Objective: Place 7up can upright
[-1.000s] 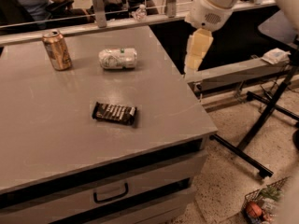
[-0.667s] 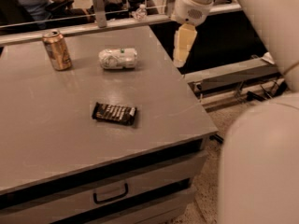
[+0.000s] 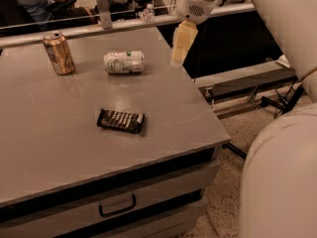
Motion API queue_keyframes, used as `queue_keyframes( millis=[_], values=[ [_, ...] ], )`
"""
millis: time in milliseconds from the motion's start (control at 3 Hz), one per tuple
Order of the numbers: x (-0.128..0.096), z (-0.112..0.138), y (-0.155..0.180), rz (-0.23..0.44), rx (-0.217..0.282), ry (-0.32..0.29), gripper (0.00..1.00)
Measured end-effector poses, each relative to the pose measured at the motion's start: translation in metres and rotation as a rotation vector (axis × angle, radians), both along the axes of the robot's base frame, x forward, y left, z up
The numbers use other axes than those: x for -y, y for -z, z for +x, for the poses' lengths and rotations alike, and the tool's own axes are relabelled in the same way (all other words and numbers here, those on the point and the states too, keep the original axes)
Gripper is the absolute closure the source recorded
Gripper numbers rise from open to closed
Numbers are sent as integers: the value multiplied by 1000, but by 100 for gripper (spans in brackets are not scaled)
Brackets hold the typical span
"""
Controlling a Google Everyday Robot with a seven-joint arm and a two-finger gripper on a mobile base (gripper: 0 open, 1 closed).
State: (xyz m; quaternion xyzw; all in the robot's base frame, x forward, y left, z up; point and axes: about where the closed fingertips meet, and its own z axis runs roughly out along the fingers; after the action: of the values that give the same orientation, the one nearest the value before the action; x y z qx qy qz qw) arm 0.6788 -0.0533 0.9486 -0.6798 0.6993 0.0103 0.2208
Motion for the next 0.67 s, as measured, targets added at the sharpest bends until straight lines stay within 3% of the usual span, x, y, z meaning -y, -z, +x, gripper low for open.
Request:
queue_keyframes(
  millis=[333,667],
  values=[
    [-38,-28,37,3,-61,14,0],
    [-60,-38,59,-10,-65,30,0]
  ],
)
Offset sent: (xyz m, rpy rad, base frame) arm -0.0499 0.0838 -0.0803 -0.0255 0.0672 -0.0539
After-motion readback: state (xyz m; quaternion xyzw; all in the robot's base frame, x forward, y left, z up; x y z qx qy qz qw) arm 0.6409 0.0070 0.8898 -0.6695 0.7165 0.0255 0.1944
